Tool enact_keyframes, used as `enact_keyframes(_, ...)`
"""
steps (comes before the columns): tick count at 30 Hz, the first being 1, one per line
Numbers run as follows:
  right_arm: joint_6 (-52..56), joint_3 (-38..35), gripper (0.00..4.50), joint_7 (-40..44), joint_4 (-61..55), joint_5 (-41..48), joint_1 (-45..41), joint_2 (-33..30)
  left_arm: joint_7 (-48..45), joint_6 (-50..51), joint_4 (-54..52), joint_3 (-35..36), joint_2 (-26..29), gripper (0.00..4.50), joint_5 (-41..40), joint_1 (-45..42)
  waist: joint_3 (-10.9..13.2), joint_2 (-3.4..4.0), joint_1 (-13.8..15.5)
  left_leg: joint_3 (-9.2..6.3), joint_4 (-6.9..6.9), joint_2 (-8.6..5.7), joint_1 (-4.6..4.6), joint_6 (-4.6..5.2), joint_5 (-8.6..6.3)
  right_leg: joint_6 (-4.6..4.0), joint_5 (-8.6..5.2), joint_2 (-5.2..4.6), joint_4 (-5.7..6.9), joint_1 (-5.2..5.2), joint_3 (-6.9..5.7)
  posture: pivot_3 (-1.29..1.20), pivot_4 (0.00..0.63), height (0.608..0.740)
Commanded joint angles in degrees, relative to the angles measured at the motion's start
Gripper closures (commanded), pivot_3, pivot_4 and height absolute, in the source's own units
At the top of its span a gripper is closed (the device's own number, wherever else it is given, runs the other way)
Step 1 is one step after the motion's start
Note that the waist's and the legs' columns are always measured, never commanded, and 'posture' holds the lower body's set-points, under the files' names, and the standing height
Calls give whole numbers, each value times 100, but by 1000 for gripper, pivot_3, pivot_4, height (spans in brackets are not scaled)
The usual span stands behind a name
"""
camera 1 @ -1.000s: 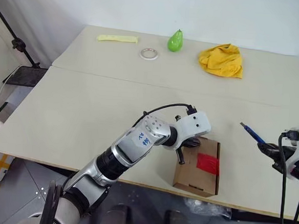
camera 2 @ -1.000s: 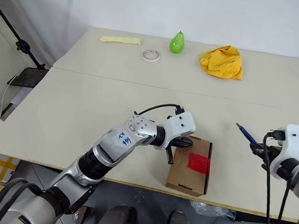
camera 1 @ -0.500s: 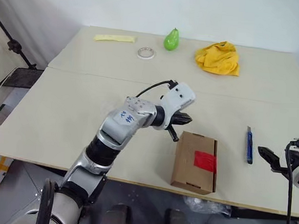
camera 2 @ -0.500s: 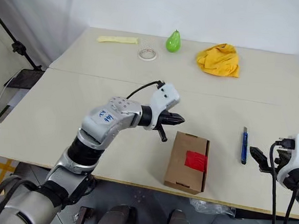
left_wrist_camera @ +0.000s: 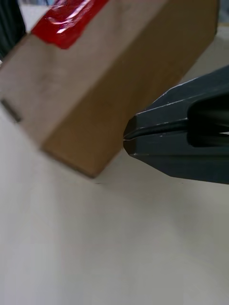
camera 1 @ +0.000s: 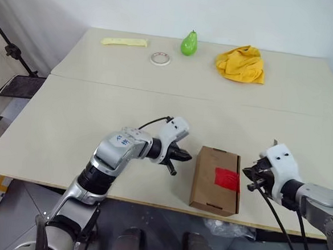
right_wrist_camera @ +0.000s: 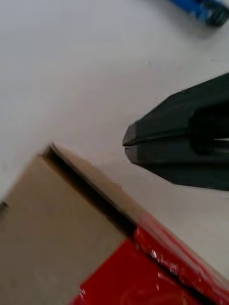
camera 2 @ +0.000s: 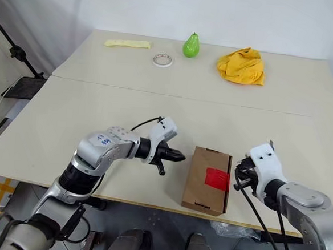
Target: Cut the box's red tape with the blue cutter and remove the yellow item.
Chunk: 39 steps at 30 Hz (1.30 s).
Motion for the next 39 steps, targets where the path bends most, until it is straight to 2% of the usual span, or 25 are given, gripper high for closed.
enact_keyframes(1, 154, 30, 4474, 53, -280, 176, -158, -59, -119, 59, -330, -43, 48, 4500, -245, 29, 0, -1, 3, 0, 0, 1, 0, 1, 0, 0, 0, 0, -1, 0, 0, 0, 150, 740)
enact_keyframes(11, 347, 282, 4474, -70, 50, 314, -1014, 302, 208, -31, -147, 163, -289, 4500, -400, -100, 1, -1, -20, 1, 0, 3, 2, 5, -2, -1, 0, -3, -12, -1, 1, 0, 150, 740)
enact_keyframes(17, 419, 417, 4474, -54, 167, 356, -1278, 398, 202, -220, 98, 202, -182, 4500, -334, -269, 1, -2, -21, 1, 0, 2, 1, 3, -1, -1, 0, -2, -12, -1, -1, 0, 150, 740)
enact_keyframes(21, 247, 724, 4474, -47, 392, 216, -1345, 319, 138, -443, 385, 184, -124, 4500, -273, -469, 2, -4, -22, 3, 0, -1, 1, 4, -2, -1, 0, -3, -13, -1, -1, 0, 150, 740)
enact_keyframes(27, -3, 813, 4474, -73, 557, 14, -1266, 105, 53, -584, 492, 122, 32, 4500, -178, -558, 4, -6, -22, 7, -3, -1, -2, 3, -2, -1, 0, -3, -1, -4, -3, 0, 150, 740)
enact_keyframes(34, -251, 127, 4474, 3, 441, -5, -984, -291, -298, -692, 551, 307, 390, 4500, -319, -603, 6, -10, -16, 16, -3, -5, -3, 4, -3, 0, 0, -2, -7, -4, -9, 0, 150, 740)
enact_keyframes(37, -34, -320, 4474, 18, 248, 95, -990, -340, -662, -483, 552, 636, 573, 4500, -705, -671, 7, -10, -23, 16, -3, 0, -3, 4, -3, 0, 0, -2, -6, -4, -9, 0, 150, 740)
enact_keyframes(39, 292, -653, 4474, 46, 64, 284, -1098, -201, -839, -69, 565, 1050, 507, 4500, -1202, -753, 8, -11, -24, 15, -3, 5, -3, 4, -3, 0, 0, 0, -4, -4, -10, 0, 150, 740)
